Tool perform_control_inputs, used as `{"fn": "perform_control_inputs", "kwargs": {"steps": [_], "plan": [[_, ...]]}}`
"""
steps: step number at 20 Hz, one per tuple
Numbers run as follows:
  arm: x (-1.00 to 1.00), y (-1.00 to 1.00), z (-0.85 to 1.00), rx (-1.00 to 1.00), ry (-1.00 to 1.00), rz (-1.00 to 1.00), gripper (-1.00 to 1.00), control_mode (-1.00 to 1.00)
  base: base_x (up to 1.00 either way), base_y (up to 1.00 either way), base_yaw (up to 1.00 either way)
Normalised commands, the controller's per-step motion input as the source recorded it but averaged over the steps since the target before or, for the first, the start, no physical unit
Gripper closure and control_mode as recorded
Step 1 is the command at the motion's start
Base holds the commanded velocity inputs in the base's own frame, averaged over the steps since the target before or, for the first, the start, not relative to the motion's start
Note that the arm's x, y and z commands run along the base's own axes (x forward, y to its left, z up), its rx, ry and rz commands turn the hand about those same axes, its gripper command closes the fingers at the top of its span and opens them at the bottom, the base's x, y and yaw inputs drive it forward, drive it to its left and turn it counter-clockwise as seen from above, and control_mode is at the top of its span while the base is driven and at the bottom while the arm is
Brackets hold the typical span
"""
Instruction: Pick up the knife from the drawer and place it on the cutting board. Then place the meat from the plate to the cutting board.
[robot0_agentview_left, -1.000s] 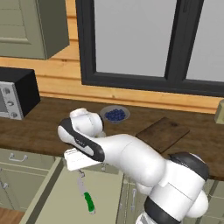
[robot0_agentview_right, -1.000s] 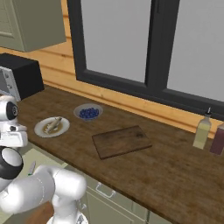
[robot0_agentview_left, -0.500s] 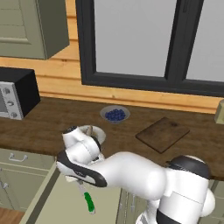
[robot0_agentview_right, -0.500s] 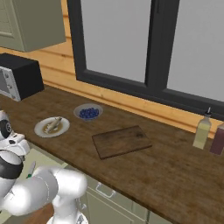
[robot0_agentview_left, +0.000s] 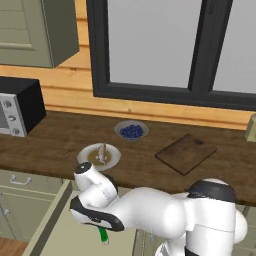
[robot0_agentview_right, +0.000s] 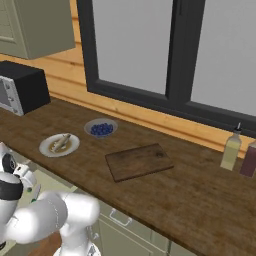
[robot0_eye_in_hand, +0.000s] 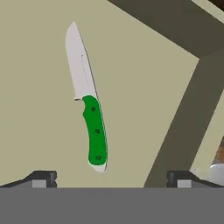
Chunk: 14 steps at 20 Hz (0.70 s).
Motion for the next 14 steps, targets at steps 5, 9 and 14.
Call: {"fn": "perform_control_inputs", "kwargs": {"steps": [5,9,14], "plan": [[0.31,0.44,-0.73,0.0,-0.07,0.01,-1.0,-1.0,0.0,0.0,0.0],[0.16,0.43,-0.53,0.01,0.0,0.0,-1.0,-1.0,0.0,0.0,0.0],[0.0,0.04,-0.2,0.0,0.0,0.0,-1.0,-1.0,0.0,0.0,0.0]]}}
